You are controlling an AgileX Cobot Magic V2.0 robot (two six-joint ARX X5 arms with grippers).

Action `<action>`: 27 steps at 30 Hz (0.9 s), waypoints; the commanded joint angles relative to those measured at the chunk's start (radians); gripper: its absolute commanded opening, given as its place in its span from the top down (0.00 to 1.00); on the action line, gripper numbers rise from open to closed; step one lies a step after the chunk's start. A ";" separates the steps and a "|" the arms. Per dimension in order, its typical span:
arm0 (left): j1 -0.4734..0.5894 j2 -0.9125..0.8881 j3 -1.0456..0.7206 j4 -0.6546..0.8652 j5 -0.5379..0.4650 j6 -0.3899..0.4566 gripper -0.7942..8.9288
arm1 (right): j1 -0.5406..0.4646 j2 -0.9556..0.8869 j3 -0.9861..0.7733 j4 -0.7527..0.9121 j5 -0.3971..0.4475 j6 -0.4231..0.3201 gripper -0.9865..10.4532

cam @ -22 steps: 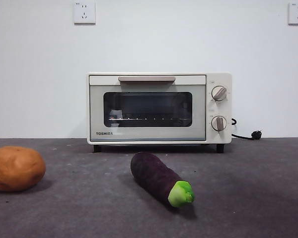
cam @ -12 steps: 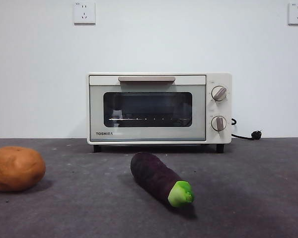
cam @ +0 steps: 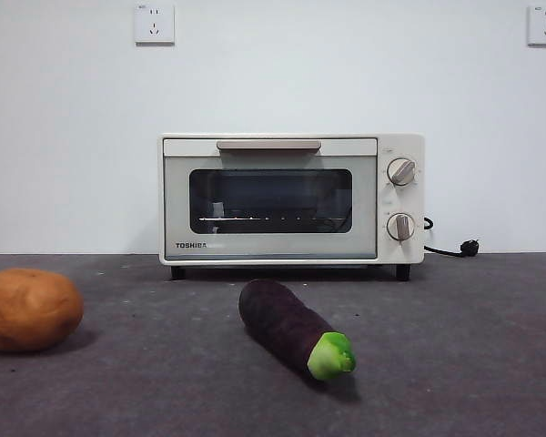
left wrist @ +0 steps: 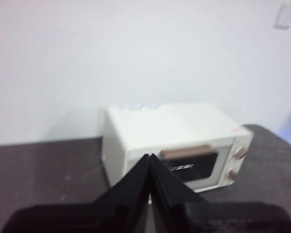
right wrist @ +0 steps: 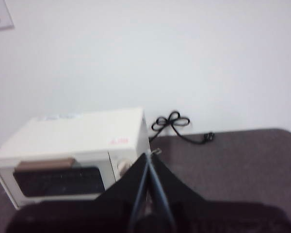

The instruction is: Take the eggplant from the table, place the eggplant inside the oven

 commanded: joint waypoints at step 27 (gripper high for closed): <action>-0.196 0.396 0.648 -0.211 0.003 0.106 0.92 | 0.040 0.405 0.770 -0.358 -0.124 0.005 0.91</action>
